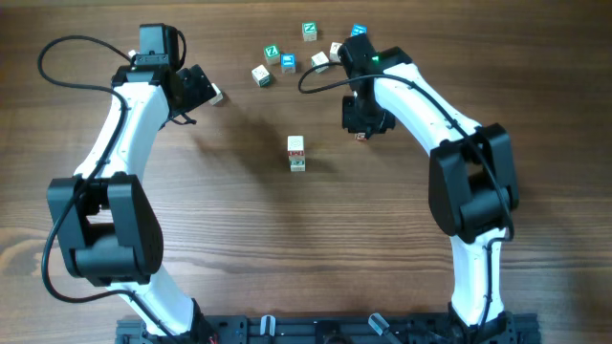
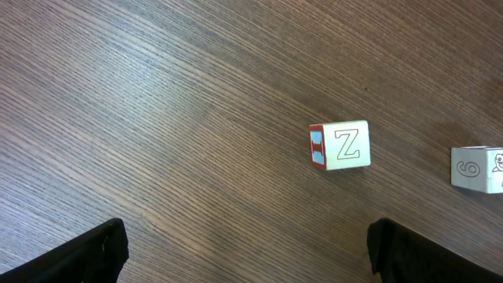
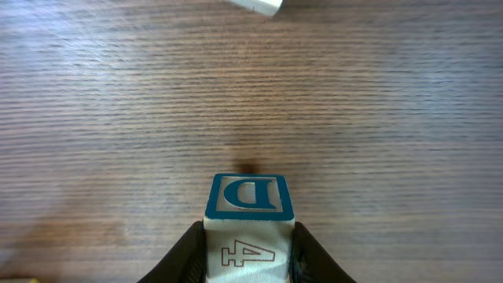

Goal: Form a tower
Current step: 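Carry the blue D block with the right gripper over the stack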

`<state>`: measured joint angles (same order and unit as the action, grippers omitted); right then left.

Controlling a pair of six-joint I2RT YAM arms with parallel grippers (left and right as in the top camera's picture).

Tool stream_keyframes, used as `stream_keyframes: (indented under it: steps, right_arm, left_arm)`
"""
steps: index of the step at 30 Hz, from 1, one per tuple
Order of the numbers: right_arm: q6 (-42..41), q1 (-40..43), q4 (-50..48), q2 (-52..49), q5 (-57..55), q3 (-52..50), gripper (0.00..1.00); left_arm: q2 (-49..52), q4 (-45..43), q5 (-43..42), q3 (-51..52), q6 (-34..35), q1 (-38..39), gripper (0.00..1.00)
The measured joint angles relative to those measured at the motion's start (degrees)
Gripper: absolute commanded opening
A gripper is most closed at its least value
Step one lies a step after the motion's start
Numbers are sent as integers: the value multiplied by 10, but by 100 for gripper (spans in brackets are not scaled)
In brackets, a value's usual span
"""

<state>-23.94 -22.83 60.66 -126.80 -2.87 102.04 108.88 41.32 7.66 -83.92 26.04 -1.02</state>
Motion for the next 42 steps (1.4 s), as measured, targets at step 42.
stream_keyframes:
  steps: [42]
  right_arm:
    - [-156, -220, -7, 155, -27, 4, 24]
  left_arm:
    - [0, 0, 0, 0, 0, 0, 100]
